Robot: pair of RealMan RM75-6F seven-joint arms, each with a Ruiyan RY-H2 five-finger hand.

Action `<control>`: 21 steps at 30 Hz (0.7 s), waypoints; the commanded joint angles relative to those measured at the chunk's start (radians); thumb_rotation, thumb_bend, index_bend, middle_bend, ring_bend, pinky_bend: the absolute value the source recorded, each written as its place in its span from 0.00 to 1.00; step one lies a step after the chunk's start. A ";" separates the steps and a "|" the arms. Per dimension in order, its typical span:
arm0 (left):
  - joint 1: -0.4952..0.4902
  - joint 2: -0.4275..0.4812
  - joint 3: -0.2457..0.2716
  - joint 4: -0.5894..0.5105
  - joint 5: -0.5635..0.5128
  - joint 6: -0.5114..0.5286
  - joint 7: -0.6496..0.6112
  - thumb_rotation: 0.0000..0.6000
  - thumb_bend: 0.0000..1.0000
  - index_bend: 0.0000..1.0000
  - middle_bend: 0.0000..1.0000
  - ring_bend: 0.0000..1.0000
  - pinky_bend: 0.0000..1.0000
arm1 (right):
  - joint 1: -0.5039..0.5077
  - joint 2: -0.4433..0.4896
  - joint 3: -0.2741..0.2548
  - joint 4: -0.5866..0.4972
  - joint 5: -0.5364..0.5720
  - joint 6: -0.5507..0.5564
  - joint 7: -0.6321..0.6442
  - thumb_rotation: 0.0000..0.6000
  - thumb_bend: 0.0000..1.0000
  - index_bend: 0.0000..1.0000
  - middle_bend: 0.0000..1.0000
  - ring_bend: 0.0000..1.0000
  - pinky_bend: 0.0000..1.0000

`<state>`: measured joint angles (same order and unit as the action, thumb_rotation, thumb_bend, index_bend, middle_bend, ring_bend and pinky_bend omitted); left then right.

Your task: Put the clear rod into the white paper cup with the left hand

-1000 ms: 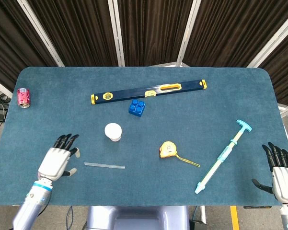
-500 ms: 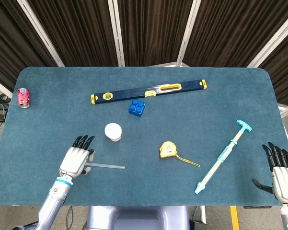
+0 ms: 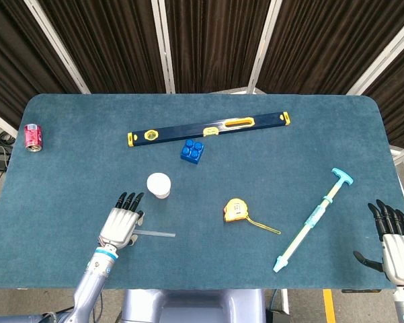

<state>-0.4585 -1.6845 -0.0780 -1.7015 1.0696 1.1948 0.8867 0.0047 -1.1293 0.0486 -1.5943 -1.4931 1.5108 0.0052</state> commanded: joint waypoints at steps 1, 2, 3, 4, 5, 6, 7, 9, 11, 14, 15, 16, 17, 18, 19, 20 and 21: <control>-0.005 -0.009 0.004 0.007 -0.006 0.003 0.005 1.00 0.30 0.50 0.00 0.00 0.00 | 0.000 0.000 0.000 0.000 0.000 0.000 0.001 1.00 0.09 0.00 0.00 0.00 0.00; -0.007 -0.012 0.006 0.009 -0.009 0.004 0.006 1.00 0.31 0.50 0.00 0.00 0.00 | 0.000 0.000 0.000 0.001 0.000 0.000 0.002 1.00 0.09 0.00 0.00 0.00 0.00; -0.008 -0.016 0.008 0.010 -0.013 0.004 0.006 1.00 0.32 0.50 0.00 0.00 0.00 | 0.000 0.000 0.000 0.000 -0.001 0.000 0.002 1.00 0.09 0.00 0.00 0.00 0.00; -0.009 -0.019 0.009 0.011 -0.017 0.004 0.007 1.00 0.32 0.50 0.00 0.00 0.00 | 0.000 0.000 0.000 0.000 -0.001 0.000 0.002 1.00 0.09 0.00 0.00 0.00 0.00; -0.011 -0.020 0.010 0.011 -0.020 0.005 0.008 1.00 0.32 0.50 0.00 0.00 0.00 | 0.000 0.000 0.000 0.000 -0.001 0.000 0.002 1.00 0.09 0.00 0.00 0.00 0.00; -0.012 -0.021 0.011 0.012 -0.021 0.005 0.008 1.00 0.32 0.50 0.00 0.00 0.00 | 0.000 0.000 0.000 0.000 -0.001 0.000 0.002 1.00 0.09 0.00 0.00 0.00 0.00; -0.013 -0.022 0.013 0.012 -0.022 0.005 0.009 1.00 0.32 0.50 0.00 0.00 0.00 | 0.000 0.000 0.000 0.000 -0.001 0.000 0.002 1.00 0.09 0.00 0.00 0.00 0.00; -0.015 -0.025 0.017 0.015 -0.023 0.006 0.011 1.00 0.32 0.50 0.00 0.00 0.00 | 0.000 0.000 0.000 0.000 -0.001 0.000 0.002 1.00 0.09 0.00 0.00 0.00 0.00; -0.016 -0.028 0.021 0.016 -0.027 0.007 0.010 1.00 0.32 0.50 0.00 0.00 0.00 | 0.000 0.000 0.000 0.000 -0.001 0.000 0.002 1.00 0.09 0.00 0.00 0.00 0.00; -0.017 -0.034 0.030 0.020 -0.030 0.009 0.013 1.00 0.32 0.50 0.00 0.00 0.00 | 0.000 0.001 -0.001 0.000 -0.001 0.000 0.003 1.00 0.09 0.00 0.00 0.00 0.00; -0.017 -0.036 0.032 0.022 -0.030 0.011 0.014 1.00 0.32 0.50 0.00 0.00 0.00 | 0.000 0.001 -0.001 0.000 -0.001 0.000 0.003 1.00 0.09 0.00 0.00 0.00 0.00; -0.018 -0.039 0.036 0.027 -0.029 0.013 0.016 1.00 0.32 0.50 0.00 0.00 0.00 | 0.000 0.001 0.000 0.000 -0.001 0.000 0.003 1.00 0.09 0.00 0.00 0.00 0.00; -0.018 -0.045 0.038 0.038 -0.032 0.015 0.016 1.00 0.32 0.50 0.00 0.00 0.00 | 0.000 0.001 -0.001 0.001 -0.001 0.000 0.004 1.00 0.09 0.00 0.00 0.00 0.00; -0.019 -0.049 0.038 0.043 -0.033 0.016 0.015 1.00 0.32 0.50 0.00 0.00 0.00 | 0.000 0.001 -0.001 0.001 -0.001 0.000 0.004 1.00 0.09 0.00 0.00 0.00 0.00; -0.019 -0.051 0.038 0.046 -0.033 0.016 0.013 1.00 0.32 0.50 0.00 0.00 0.00 | 0.000 0.001 -0.001 0.001 -0.001 0.000 0.004 1.00 0.09 0.00 0.00 0.00 0.00; -0.020 -0.052 0.038 0.049 -0.033 0.017 0.012 1.00 0.32 0.51 0.00 0.00 0.00 | 0.000 0.001 -0.001 0.001 -0.002 0.000 0.004 1.00 0.09 0.00 0.00 0.00 0.00; -0.020 -0.055 0.038 0.052 -0.031 0.019 0.009 1.00 0.32 0.51 0.00 0.00 0.00 | 0.000 0.001 -0.001 0.001 -0.002 0.000 0.005 1.00 0.09 0.00 0.00 0.00 0.00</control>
<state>-0.4782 -1.7381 -0.0398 -1.6505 1.0382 1.2129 0.8973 0.0050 -1.1287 0.0480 -1.5930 -1.4947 1.5110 0.0097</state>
